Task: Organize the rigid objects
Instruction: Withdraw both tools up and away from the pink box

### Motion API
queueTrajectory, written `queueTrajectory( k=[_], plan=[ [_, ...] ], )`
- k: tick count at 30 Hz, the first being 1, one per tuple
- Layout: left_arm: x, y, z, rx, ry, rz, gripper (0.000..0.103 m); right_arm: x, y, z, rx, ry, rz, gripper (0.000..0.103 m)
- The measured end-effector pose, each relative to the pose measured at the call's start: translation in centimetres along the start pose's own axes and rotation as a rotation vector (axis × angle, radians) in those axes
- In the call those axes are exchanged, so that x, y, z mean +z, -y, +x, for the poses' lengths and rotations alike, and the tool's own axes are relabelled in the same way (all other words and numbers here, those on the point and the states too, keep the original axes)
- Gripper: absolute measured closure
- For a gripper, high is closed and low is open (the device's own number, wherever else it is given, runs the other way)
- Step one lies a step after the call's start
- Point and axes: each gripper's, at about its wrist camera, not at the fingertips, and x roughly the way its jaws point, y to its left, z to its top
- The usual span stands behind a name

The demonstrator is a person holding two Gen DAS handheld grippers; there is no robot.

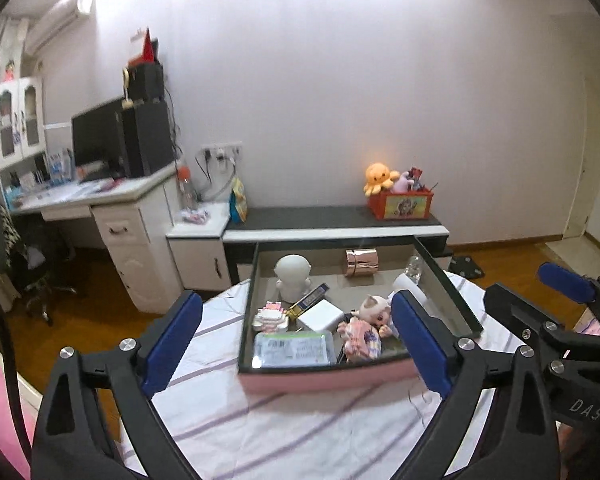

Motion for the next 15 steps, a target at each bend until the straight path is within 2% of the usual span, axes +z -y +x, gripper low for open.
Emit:
queueTrajectory(
  k=[6,10,15],
  plan=[
    [-0.8,-0.4,-7.2,0.022,0.126,-0.028,0.000,-1.8,-1.3,-5.6,-0.069,0.051,-0.036,0.014],
    [-1.4,0.1,-10.7,-0.033,0.163,-0.002,0.000,-2.9,-1.9,-8.9,-0.077,0.079,-0.038,0.014],
    [-2.3,0.7,-14.1,0.011,0.205,0.025,0.000,-4.0,-3.2,-12.7,-0.131,0.133,-0.092,0.014]
  ],
)
